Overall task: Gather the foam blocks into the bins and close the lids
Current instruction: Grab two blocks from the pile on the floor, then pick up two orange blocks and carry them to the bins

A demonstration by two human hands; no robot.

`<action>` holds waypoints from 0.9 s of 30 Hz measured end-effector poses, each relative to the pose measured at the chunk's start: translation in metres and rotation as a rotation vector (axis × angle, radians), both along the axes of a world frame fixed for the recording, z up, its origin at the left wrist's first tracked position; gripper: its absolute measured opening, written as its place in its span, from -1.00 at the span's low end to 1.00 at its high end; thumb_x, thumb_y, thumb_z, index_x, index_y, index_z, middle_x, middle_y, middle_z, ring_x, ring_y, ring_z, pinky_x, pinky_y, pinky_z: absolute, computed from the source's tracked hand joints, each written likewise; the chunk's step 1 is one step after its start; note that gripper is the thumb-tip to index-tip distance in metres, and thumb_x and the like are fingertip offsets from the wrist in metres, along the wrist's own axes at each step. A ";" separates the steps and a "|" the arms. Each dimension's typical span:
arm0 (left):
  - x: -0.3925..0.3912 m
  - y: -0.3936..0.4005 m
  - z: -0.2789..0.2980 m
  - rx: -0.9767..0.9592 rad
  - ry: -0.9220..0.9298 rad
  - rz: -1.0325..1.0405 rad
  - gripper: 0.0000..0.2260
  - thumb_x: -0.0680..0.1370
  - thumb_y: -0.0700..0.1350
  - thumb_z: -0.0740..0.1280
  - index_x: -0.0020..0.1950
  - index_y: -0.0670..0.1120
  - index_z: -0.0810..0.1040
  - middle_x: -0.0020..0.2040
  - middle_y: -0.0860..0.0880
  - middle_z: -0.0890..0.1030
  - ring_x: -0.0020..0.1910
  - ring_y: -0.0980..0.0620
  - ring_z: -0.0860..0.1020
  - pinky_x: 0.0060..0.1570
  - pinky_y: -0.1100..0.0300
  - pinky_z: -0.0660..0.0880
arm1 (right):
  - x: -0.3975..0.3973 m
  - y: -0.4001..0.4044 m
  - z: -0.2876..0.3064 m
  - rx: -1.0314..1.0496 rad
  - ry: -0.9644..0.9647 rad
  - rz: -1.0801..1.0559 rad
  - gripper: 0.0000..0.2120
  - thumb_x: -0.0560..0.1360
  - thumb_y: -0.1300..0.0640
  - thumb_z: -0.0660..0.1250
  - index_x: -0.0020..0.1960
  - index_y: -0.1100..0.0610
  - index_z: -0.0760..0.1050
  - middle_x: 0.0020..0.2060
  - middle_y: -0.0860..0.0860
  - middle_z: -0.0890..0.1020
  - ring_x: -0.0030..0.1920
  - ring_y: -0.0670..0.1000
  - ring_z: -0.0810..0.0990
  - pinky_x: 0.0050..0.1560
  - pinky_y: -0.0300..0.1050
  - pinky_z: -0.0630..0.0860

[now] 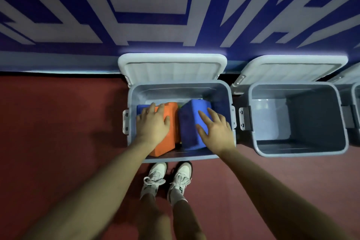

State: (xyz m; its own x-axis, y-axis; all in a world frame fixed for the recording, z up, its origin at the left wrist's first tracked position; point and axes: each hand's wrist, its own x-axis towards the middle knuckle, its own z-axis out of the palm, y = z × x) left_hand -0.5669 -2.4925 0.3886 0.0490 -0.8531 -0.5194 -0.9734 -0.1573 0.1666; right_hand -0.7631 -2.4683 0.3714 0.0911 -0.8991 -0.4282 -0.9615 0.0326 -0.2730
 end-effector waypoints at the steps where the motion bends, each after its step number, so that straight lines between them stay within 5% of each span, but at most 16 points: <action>1: -0.001 0.000 0.010 -0.016 0.002 -0.017 -0.53 0.63 0.05 0.12 0.52 -0.03 0.21 0.50 -0.09 0.24 0.41 -0.15 0.28 0.33 -0.03 0.20 | -0.002 -0.001 0.009 -0.018 -0.010 -0.001 -0.49 0.61 -0.09 0.15 0.53 -0.04 0.19 0.51 0.07 0.22 0.42 0.19 0.22 0.32 0.09 0.28; 14: 0.016 0.001 0.160 -0.212 0.241 -0.222 -0.56 0.60 -0.03 0.18 0.47 -0.11 0.33 0.47 -0.14 0.32 0.38 -0.17 0.35 0.36 0.03 0.21 | 0.021 0.022 0.150 -0.184 -0.095 -0.130 -0.52 0.61 0.01 0.20 0.51 0.05 0.26 0.43 0.10 0.35 0.33 0.22 0.35 0.27 0.05 0.34; 22: 0.029 0.018 0.225 -0.246 0.262 -0.600 -0.55 0.63 -0.02 0.14 0.52 -0.05 0.22 0.52 -0.07 0.23 0.45 -0.06 0.25 0.38 0.13 0.10 | 0.055 0.097 0.213 -0.387 -0.056 -0.451 -0.55 0.54 0.09 0.31 0.41 0.13 0.42 0.31 0.15 0.49 0.19 0.27 0.49 0.13 0.10 0.47; 27: 0.007 0.048 0.244 -0.220 0.289 -0.895 -0.55 0.63 -0.04 0.13 0.53 -0.06 0.20 0.52 -0.06 0.21 0.46 -0.06 0.23 0.38 0.12 0.07 | 0.067 0.171 0.231 -0.418 0.026 -0.699 -0.55 0.50 0.03 0.20 0.37 0.10 0.46 0.25 0.11 0.54 0.07 0.25 0.54 0.02 0.07 0.53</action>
